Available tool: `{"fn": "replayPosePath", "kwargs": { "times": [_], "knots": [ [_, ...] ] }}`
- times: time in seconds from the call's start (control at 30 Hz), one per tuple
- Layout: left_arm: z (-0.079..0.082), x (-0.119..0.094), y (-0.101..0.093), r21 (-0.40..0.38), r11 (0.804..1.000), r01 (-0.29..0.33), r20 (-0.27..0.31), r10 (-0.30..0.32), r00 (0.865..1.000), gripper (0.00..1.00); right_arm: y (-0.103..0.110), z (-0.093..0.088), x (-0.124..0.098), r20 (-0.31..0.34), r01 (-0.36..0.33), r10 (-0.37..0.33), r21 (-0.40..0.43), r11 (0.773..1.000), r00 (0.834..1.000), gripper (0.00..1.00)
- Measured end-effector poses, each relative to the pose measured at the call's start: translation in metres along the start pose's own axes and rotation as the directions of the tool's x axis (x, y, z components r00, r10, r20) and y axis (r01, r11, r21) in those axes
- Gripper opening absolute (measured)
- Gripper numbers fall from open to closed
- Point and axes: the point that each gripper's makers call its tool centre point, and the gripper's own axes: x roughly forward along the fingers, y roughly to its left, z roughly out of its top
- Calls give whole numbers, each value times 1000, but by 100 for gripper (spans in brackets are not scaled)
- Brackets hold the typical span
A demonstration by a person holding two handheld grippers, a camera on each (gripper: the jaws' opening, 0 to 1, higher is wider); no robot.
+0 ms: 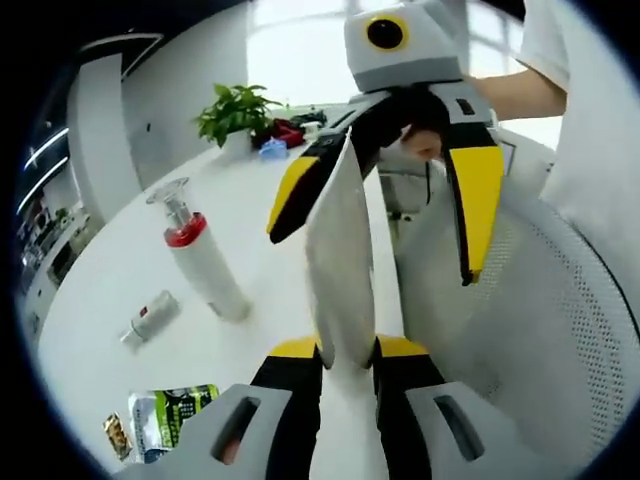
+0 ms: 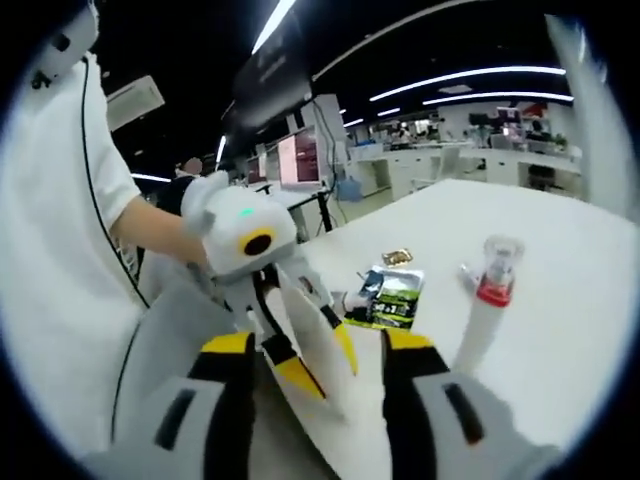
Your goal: Arrange the skincare products in the storage area until every visible bottle or jar stands upright without overlapping.
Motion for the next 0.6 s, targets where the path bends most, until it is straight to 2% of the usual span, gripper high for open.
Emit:
{"fn": "replayPosePath", "kwargs": {
  "times": [0.13,0.17,0.37,0.6],
  "knots": [
    [-5,3,9,15,1000,-3,-8,4,1000,16,-9,-13,0,-24,44,-43,20,999,999,56],
    [-2,4,11,3,1000,2,9,-2,1000,16,-12,-15,0,-25,58,-57,32,998,998,58],
    [-1,7,30,15,1000,3,19,-3,1000,16,-30,-14,-6,-7,132,-132,70,989,991,73],
    [5,13,53,24,1000,0,13,0,1000,16,-46,-18,-11,-6,179,-179,101,979,984,77]
  ]
}}
